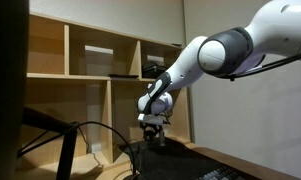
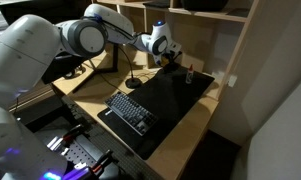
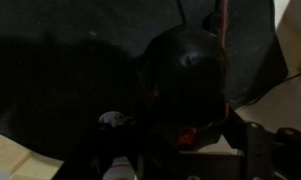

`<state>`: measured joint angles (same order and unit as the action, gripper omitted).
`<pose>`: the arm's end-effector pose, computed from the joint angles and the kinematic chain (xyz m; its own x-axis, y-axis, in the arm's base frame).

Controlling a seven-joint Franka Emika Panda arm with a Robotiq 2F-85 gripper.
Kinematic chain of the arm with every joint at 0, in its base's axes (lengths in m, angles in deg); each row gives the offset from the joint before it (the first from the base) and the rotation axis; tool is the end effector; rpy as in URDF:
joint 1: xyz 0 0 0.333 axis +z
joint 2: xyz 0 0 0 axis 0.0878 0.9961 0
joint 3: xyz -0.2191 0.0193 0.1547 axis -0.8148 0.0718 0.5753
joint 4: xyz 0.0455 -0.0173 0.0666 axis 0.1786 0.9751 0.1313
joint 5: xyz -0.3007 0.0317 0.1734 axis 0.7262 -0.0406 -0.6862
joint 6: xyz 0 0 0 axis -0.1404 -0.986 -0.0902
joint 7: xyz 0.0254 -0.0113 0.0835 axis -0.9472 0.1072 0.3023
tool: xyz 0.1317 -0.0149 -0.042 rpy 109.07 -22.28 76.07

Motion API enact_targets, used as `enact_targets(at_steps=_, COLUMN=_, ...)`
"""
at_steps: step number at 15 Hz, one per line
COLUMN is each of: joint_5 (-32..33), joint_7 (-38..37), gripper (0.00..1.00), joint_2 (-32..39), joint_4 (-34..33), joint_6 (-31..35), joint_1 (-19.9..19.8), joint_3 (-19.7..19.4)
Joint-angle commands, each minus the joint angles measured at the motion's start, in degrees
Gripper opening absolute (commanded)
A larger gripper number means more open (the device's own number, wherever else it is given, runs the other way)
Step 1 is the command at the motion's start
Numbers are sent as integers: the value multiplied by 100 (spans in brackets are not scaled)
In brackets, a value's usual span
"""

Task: Move the mouse closer to the white bottle

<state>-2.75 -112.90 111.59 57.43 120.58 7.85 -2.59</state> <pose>0.7353 -0.0681 0.2171 0.6046 -0.7045 0.3718 -0.6830 -0.6986 -0.2131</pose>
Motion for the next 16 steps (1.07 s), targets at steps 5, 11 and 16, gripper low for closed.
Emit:
enact_targets(at_steps=5, joint_5=70, joint_7=-521, gripper=47, joint_2=473, joint_4=-747, joint_6=-180, joint_1=-119, joint_3=28)
enact_targets(at_steps=11, joint_5=-67, joint_7=-1854, gripper=47, joint_2=1308, joint_4=-2252, joint_6=-1173, joint_1=-347, joint_3=7)
enact_targets(at_steps=16, joint_5=2, joint_7=-2885, gripper=47, joint_2=1765, joint_4=-3073, joint_6=-1529, joint_1=-543, joint_3=114)
